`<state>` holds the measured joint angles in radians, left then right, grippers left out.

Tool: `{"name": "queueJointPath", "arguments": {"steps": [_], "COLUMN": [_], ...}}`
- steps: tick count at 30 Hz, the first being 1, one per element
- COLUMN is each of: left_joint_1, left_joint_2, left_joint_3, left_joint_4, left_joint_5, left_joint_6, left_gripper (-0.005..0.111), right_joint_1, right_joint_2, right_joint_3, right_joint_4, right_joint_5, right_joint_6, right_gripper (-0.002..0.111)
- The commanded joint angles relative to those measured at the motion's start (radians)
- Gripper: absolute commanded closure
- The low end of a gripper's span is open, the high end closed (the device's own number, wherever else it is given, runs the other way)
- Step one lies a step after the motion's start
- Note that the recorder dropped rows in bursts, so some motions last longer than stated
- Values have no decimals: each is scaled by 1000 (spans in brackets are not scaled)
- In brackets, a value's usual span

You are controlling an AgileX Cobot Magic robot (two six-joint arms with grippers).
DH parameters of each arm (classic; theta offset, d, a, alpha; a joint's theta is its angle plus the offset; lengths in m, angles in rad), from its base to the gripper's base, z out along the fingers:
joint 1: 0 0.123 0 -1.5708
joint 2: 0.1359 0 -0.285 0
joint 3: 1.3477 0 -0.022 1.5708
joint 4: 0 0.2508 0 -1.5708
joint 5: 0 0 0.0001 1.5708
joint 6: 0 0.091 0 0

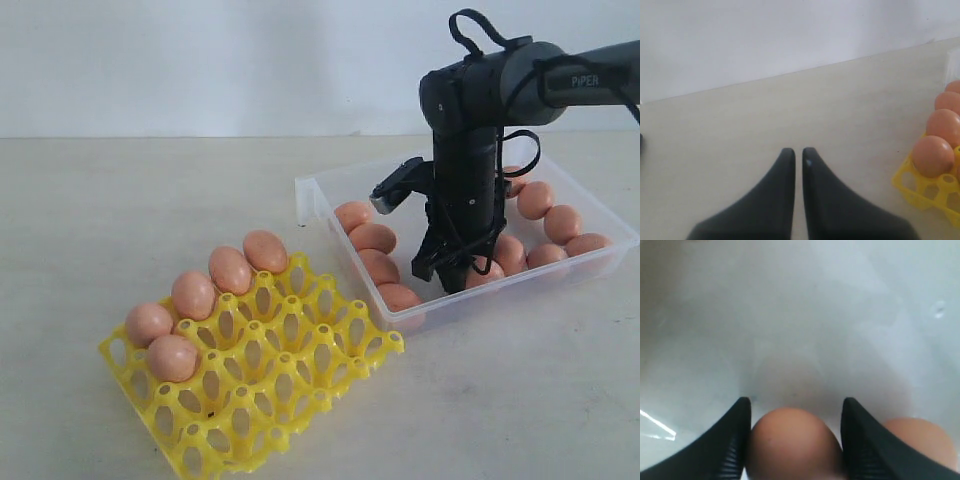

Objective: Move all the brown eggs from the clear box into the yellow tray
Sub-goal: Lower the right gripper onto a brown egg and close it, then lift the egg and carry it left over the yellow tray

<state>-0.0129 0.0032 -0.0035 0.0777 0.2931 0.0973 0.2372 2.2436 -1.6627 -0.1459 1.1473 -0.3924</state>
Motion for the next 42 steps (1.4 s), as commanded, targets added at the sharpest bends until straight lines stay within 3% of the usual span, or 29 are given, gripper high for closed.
{"name": "queueJointPath", "arguments": {"steps": [1,9,15,21,29,32,36,42], "left_joint_1": [-8,-8,-8,-8,-8,-8,-8,-8], "left_joint_2": [-3,-3,-3,-3,-3,-3,-3,-3], "left_joint_3": [3,3,3,3,3,3,3,3], "left_joint_4": [-2,-2,-2,-2,-2,-2,-2,-2], "left_joint_5": [0,0,0,0,0,0,0,0], "left_joint_6": [-3,-3,-3,-3,-3,-3,-3,-3], "left_gripper": [103,103,103,103,103,103,103,103], "right_joint_1": [-8,-8,-6,-6,-6,-6,-6,-6], "right_joint_2": [-14,-131,-285,-549,-883,-974,-1010,-959], "right_joint_3": [0,0,82,394,940,1044,1058,1015], "right_joint_4": [-35,131,377,389,429,438,404,50], "right_joint_5": [-69,-208,-468,-858,-1485,-1719,-1926,-2076], "right_joint_6": [131,252,282,287,335,476,694,1220], "right_gripper": [109,109,109,109,109,109,109,109]}}
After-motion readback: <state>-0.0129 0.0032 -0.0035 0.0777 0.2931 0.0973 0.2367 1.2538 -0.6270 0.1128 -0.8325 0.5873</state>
